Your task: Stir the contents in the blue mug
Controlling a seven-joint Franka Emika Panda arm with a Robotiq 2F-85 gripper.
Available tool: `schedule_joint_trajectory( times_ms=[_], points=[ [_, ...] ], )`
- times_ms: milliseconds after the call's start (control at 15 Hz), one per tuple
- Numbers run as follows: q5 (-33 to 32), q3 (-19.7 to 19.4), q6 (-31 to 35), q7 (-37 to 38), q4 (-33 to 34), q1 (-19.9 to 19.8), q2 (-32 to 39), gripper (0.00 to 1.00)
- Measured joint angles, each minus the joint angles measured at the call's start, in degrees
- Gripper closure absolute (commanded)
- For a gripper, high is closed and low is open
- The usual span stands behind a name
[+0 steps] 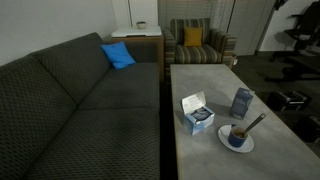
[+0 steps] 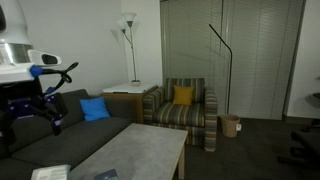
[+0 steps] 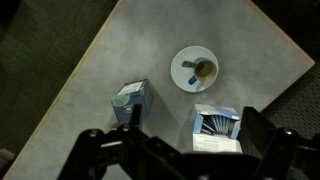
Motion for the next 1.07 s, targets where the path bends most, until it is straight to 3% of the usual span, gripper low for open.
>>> schedule_joint_trajectory(
  times_ms=[200, 467, 1067],
  points=[
    [2.61, 3.3, 4.62, -11.21, 0.03, -3.47, 3.49, 0.0],
    [4.46, 7.65, 5.44, -21.75, 1.32, -7.74, 8.57, 0.0],
    [3.14, 6.85, 4.64, -22.3, 7.32, -6.86, 17.7, 0.0]
  ],
)
